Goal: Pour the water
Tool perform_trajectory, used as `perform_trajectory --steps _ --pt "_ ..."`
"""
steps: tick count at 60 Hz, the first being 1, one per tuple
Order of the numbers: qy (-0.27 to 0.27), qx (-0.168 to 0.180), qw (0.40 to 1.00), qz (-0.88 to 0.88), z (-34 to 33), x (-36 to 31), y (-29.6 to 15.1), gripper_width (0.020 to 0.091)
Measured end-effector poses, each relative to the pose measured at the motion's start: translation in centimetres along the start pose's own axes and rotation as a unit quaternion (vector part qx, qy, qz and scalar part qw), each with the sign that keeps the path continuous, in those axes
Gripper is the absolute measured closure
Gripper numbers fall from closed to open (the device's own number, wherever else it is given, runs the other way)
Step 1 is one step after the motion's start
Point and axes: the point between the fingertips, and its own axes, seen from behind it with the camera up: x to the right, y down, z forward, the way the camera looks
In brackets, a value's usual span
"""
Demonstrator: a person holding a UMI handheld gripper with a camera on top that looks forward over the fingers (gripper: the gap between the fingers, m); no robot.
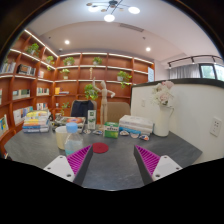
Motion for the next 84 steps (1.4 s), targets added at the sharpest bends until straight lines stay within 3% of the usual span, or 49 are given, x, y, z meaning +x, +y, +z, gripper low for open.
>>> perform_trajectory --steps 22,36,49,54,58,59,69,70,84 --pt "-0.11 0.016 0.994 0.024 -1.4 -11.1 3.9 0.0251" --pt "-0.092 0.047 0.994 0.017 3.1 -12.5 2.0 0.0253" --pt "-0.091 0.023 0.995 0.014 7.0 -12.6 2.7 0.0293" --pt "-0.098 0.041 0.994 0.01 7.2 -13.1 1.8 0.0423" --pt "-0.09 0.031 0.995 0.002 7.5 -12.9 2.3 0.0574" --pt "-0.088 0.03 0.996 0.0 7.5 -12.9 2.3 0.0657" --pt "-0.078 0.027 0.997 -0.001 7.5 -12.8 2.4 0.0758" --pt "-0.078 0.026 0.997 -0.003 7.5 -12.9 2.5 0.0804" --pt "-0.08 0.028 0.996 -0.003 7.5 -13.0 2.3 0.0804"
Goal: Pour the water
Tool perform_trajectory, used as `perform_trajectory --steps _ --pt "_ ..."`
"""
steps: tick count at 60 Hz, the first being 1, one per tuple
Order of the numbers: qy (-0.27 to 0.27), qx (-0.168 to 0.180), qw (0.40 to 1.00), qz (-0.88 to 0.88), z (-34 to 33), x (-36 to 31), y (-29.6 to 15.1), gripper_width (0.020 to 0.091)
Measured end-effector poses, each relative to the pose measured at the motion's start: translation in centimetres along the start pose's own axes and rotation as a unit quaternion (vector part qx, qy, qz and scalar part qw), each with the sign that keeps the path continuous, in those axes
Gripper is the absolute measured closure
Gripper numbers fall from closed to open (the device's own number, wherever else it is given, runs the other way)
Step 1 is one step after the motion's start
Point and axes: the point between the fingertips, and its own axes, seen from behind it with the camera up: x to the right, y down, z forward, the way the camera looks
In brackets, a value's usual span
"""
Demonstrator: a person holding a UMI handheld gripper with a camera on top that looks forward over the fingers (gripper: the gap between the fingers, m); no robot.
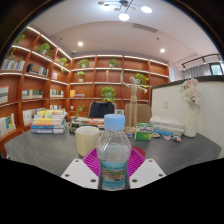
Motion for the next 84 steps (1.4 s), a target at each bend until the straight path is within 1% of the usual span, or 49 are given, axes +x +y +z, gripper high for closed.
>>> perform_trajectory --steps 3,8,11,17,21,29,30,39,48,57,65,72,76,79,84 --pt "-0.005 -0.004 1.0 0.001 0.1 0.0 0.1 0.0804" --pt "-0.018 -0.019 1.0 0.003 0.1 -0.2 0.2 0.0805" --pt "-0.018 -0.02 0.999 -0.018 0.3 0.3 -0.5 0.0806" --pt "0.008 -0.022 0.992 -0.121 2.2 2.8 -2.1 0.0805" --pt "0.029 -0.034 0.976 -0.212 4.2 4.4 -2.7 0.0806" --pt "0.066 -0.049 0.911 -0.403 7.9 5.2 -4.0 0.0805" --pt "0.066 -0.048 0.901 -0.426 8.6 6.0 -4.1 0.0806" --pt "0.079 -0.042 0.816 -0.571 10.8 5.2 -5.7 0.0805" --pt "0.084 -0.023 0.731 -0.676 11.8 3.8 -7.3 0.0806" --pt "0.088 -0.012 0.638 -0.765 12.6 2.4 -8.0 0.0808" --pt "0.115 0.01 0.544 -0.831 13.1 1.4 -9.6 0.0805" --pt "0.119 0.019 0.508 -0.853 13.5 0.9 -9.7 0.0806" --pt "0.121 0.026 0.499 -0.858 13.4 0.6 -9.8 0.0805" --pt "0.12 0.027 0.502 -0.856 13.4 0.6 -9.7 0.0806" --pt "0.113 0.026 0.532 -0.839 13.2 0.7 -9.4 0.0806"
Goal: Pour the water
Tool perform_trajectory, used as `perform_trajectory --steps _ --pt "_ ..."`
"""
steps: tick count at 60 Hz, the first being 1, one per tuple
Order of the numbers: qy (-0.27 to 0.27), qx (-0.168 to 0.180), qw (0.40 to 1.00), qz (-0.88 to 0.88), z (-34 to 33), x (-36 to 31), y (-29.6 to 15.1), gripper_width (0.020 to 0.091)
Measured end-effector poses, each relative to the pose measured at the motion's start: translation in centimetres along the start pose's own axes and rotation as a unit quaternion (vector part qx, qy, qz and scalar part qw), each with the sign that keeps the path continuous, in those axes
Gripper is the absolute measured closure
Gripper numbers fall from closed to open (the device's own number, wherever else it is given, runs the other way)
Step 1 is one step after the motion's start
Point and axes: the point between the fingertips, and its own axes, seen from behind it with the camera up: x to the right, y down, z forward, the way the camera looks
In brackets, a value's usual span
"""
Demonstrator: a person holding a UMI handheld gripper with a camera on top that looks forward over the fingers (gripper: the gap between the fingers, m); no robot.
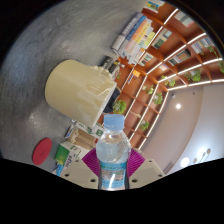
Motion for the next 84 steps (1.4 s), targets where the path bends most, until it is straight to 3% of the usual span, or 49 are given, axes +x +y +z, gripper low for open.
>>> perform_trajectory --steps 8,13,16,22,23,27,33,47,65,76,78,82,84 --pt "-0.027 -0.005 0.987 0.161 -0.7 -0.1 1.8 0.0804" --pt "-0.062 -0.015 0.944 0.323 -1.0 -0.7 3.5 0.0804" --pt "-0.08 -0.019 0.898 0.433 -1.4 -1.2 3.2 0.0803" --pt "-0.135 0.005 0.769 0.624 -1.9 -1.5 4.6 0.0792" --pt "-0.137 0.001 0.749 0.649 -1.7 -2.0 2.4 0.0792" --pt "-0.162 0.005 0.668 0.726 -1.6 -3.1 4.5 0.0792" --pt "-0.16 -0.012 0.605 0.78 -0.5 -5.9 4.9 0.0792" --pt "-0.155 -0.005 0.522 0.838 0.0 -8.8 4.0 0.0793" --pt "-0.136 -0.012 0.523 0.842 -0.2 -10.3 3.5 0.0788" --pt "-0.155 -0.023 0.519 0.84 -0.3 -10.8 3.5 0.0625" --pt "-0.165 -0.036 0.513 0.842 -0.6 -11.3 3.4 0.0558" --pt "-0.177 -0.047 0.496 0.849 -1.8 -11.6 3.2 0.0345" --pt "-0.177 -0.045 0.492 0.851 -2.6 -11.4 3.2 0.0302"
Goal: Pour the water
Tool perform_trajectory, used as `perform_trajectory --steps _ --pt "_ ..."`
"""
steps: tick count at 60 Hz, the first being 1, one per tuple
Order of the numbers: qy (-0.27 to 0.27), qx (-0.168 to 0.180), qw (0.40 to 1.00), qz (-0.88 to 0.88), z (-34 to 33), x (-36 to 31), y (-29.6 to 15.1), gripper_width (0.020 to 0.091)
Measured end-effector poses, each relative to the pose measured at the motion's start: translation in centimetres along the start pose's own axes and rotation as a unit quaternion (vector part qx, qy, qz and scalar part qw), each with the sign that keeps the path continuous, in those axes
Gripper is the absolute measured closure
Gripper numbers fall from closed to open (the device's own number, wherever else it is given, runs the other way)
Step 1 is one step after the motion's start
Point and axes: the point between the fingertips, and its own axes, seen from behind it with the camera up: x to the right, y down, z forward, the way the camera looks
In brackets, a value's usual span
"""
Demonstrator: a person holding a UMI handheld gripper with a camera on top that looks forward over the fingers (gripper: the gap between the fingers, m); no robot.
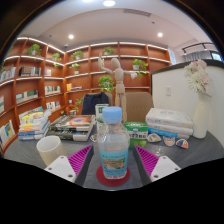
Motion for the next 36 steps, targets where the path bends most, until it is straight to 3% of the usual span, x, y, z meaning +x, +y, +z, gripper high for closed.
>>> perform_trajectory --steps 9,36 --pt "0.008 -0.008 1.0 0.001 -5.5 -0.6 0.6 0.0301" --pt "0.069 0.02 0.997 -0.026 -20.4 -1.7 -1.1 0.0266"
